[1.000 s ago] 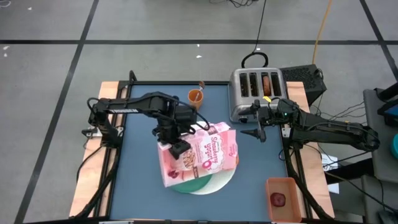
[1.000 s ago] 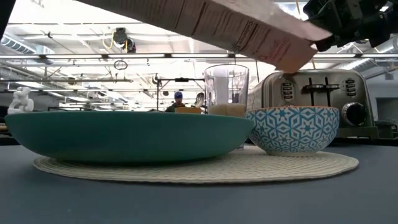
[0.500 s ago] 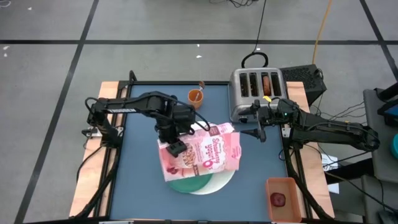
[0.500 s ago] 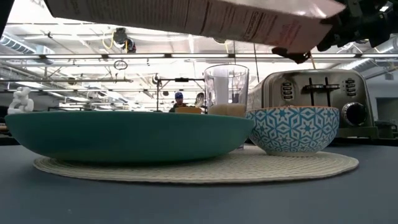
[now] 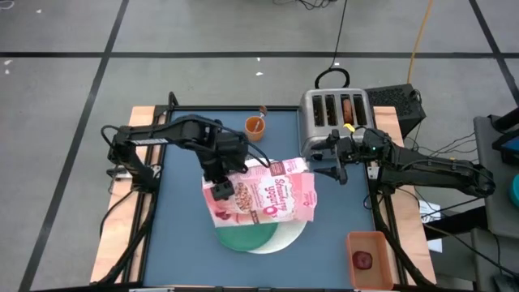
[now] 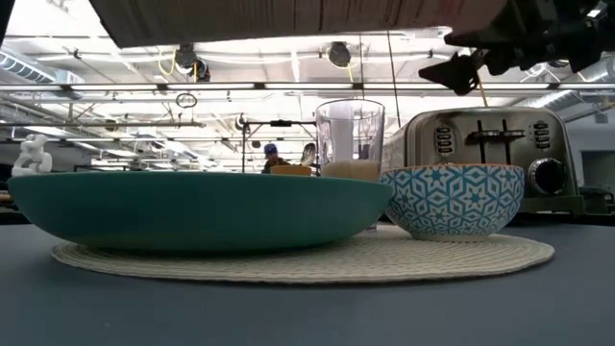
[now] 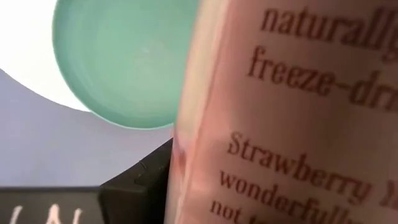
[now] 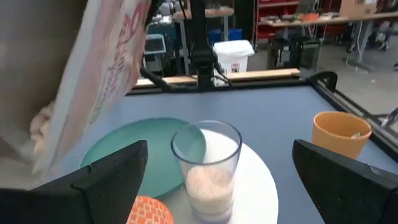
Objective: Arrange a breakfast setting
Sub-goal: Pour the cereal into the orange bowl
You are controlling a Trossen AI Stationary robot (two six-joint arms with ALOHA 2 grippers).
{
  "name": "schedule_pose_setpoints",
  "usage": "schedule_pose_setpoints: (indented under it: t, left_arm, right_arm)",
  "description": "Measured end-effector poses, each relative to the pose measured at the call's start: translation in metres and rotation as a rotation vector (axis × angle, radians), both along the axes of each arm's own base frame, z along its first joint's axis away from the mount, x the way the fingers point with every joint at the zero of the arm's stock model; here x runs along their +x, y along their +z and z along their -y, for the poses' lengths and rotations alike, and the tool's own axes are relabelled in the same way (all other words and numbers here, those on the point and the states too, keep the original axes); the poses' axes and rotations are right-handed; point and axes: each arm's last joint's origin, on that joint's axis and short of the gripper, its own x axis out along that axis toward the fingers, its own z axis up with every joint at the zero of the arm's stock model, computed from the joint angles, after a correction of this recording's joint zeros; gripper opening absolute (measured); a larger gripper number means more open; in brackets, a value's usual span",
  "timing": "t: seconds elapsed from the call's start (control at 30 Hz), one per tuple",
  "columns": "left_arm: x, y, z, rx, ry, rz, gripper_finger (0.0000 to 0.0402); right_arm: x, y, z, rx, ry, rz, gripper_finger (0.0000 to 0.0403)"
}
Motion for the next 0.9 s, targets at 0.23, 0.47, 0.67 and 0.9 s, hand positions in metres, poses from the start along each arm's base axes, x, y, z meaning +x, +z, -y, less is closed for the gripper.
schedule_pose_setpoints:
  t: [0.23, 0.47, 0.67, 0.9]
  left_arm:
    - [-0.020, 0.019, -0.009, 0.134, -0.015, 0.114, 0.0198]
    - [-0.035, 0.033, -0.020, 0.276, -0.055, 0.238, 0.0198]
    - [-0.039, 0.047, -0.032, 0.359, -0.104, 0.409, 0.0198]
    - [-0.034, 0.060, -0.049, 0.488, -0.173, 0.611, 0.0198]
  right_arm:
    - [0.001, 0.008, 0.000, -0.028, 0.000, 0.082, 0.0393]
    - [0.001, 0.013, 0.000, -0.046, 0.000, 0.133, 0.0393]
    - [0.002, 0.017, 0.001, -0.060, 0.000, 0.173, 0.0393]
    - [0.003, 0.023, 0.001, -0.082, 0.000, 0.236, 0.0393]
